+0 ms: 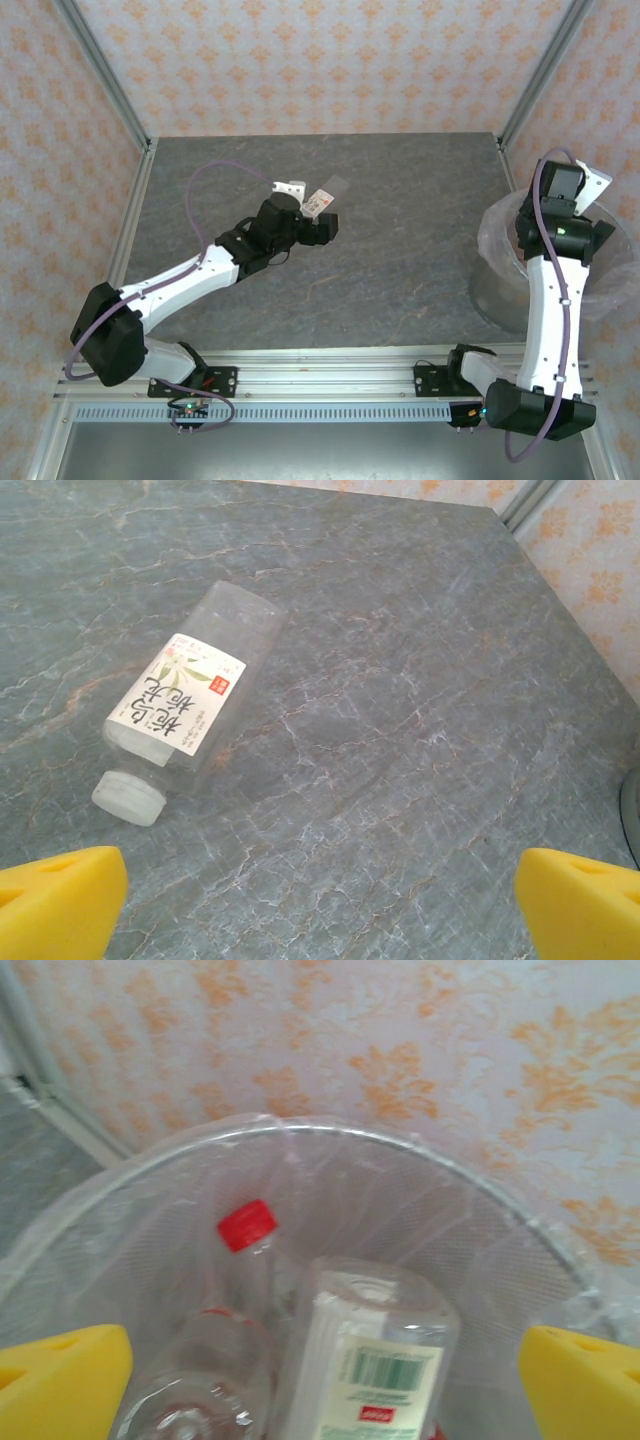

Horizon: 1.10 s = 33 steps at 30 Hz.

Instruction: Put the plastic bottles in the bin

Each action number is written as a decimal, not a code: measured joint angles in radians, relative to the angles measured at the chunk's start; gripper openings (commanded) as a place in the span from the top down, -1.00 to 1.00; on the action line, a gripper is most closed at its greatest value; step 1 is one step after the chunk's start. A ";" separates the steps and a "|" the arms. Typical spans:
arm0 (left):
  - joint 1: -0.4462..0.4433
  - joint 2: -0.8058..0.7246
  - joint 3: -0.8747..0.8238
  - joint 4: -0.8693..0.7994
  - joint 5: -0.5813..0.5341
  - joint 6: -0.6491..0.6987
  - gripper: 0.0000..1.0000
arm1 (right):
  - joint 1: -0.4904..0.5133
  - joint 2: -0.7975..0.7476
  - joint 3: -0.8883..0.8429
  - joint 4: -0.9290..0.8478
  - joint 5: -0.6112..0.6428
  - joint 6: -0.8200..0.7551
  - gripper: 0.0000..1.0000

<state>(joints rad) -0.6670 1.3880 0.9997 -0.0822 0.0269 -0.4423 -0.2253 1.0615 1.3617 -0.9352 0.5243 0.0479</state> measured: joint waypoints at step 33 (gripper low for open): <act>0.232 0.358 0.229 -0.178 0.117 0.082 -1.00 | 0.281 -0.082 -0.005 0.113 -0.546 0.084 -0.98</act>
<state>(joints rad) -0.4355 1.7462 1.2282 -0.2600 0.1440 -0.3603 0.0559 0.9798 1.3563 -0.8219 -0.0216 0.1314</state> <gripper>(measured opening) 0.999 0.993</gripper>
